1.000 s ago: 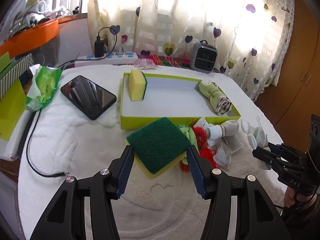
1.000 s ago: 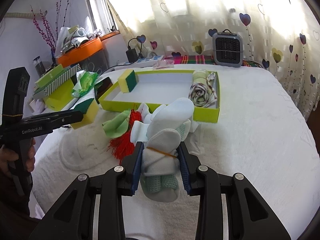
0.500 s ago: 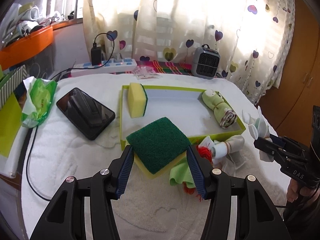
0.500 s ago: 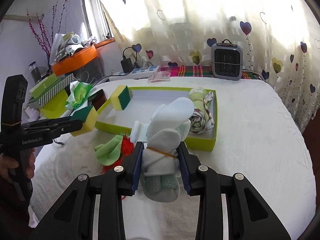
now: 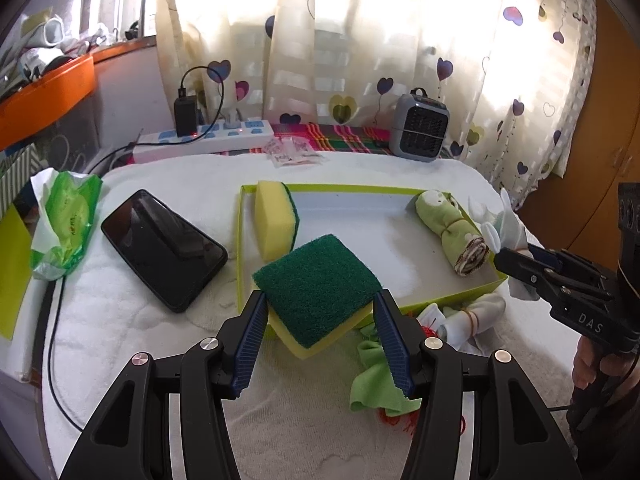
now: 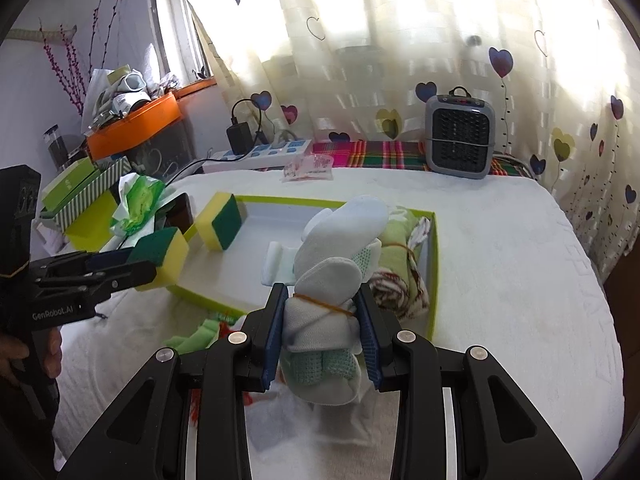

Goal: Organize soft objects
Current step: 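Lower the sponge and sock bundle into the green box and open both grippers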

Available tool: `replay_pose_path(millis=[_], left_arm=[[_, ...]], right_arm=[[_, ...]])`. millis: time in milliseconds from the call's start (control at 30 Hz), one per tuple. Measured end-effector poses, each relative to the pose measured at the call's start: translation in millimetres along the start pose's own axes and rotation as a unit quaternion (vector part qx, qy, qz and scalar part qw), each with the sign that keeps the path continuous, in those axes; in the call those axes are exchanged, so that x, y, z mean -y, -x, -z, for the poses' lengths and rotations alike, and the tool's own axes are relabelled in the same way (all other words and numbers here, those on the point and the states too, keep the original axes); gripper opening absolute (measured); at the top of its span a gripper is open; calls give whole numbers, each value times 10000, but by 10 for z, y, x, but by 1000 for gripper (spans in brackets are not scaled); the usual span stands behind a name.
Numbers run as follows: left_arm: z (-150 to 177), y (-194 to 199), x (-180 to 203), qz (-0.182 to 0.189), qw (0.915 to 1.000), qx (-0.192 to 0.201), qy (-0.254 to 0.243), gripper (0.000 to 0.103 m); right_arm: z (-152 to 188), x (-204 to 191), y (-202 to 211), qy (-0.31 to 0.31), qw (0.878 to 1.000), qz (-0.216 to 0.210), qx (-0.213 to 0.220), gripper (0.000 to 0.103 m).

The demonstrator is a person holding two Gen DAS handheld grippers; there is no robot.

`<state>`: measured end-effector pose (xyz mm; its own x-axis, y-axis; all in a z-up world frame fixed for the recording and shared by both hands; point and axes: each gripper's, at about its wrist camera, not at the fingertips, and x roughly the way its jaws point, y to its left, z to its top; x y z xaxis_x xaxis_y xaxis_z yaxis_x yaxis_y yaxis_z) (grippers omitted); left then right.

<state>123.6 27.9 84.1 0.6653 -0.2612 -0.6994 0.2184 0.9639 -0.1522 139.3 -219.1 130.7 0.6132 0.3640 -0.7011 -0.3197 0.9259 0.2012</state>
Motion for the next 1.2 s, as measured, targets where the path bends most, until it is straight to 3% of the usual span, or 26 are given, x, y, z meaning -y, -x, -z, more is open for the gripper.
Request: replay_pose_path(millis=[467,867,1200], left_arm=[[-89,-263,-15,-102,9998,-179,-34,54],[-120,-440,-10,-471,9983,-265,-235,54],[-128,-570,-38,-521,9976,-373,-261,54]], right_arm=[[-199,110,-482,-91,9996,110,-239,36],[-202,65,-730,134,9986,298,-416,36],[-216,35,-879,358,9971,392,-554,36]])
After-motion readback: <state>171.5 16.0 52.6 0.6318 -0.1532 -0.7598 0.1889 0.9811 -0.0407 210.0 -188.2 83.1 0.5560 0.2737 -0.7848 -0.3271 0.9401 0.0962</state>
